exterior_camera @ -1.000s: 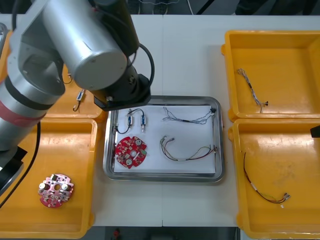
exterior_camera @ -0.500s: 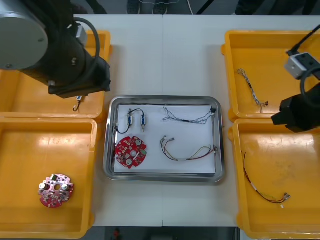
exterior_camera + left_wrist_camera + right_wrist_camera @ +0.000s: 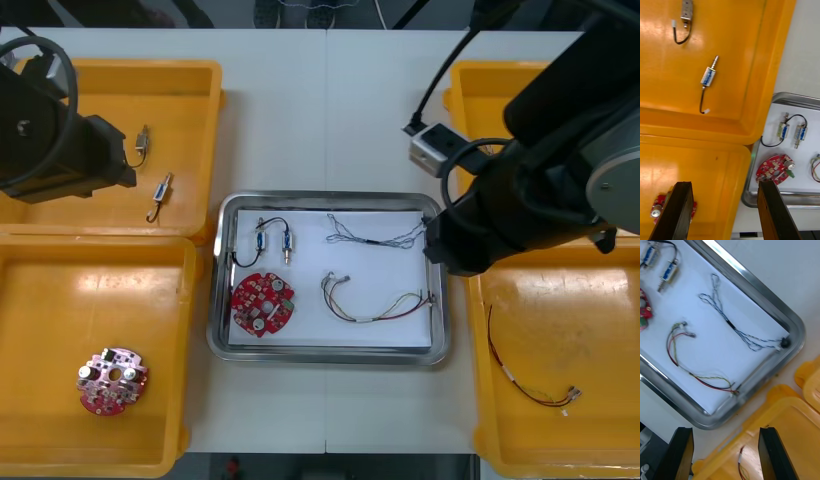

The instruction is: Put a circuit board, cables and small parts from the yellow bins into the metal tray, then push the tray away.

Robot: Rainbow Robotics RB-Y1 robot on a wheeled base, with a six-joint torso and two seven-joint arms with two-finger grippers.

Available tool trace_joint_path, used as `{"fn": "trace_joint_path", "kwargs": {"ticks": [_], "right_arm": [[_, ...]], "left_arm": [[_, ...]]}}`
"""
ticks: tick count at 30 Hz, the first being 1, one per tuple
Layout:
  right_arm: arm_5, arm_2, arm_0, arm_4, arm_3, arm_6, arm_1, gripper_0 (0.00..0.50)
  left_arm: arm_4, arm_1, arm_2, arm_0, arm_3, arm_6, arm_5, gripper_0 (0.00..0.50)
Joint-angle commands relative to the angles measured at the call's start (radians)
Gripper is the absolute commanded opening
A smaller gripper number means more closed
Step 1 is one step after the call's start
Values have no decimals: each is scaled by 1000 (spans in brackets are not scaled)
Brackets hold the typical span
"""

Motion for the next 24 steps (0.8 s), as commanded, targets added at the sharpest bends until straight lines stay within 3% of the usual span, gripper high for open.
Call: {"fn": "trace_joint_path", "kwargs": {"ticks": [1,5,14,24], "right_arm": [[3,83,-77,18,40,-3,76,500],[3,171,-111,33,57,49,101,500],[3,360,-158,144,66,231,159,500],[-156,508,-161,160,172,388,191,500]], "left_arm": [[20,81,79,67,-31,-152,6,500],[26,98,116,110,-31,-201,6,500],[32,135,190,208,-31,-276,6,500],[29,146,227,265,-31,-316,6,500]]}}
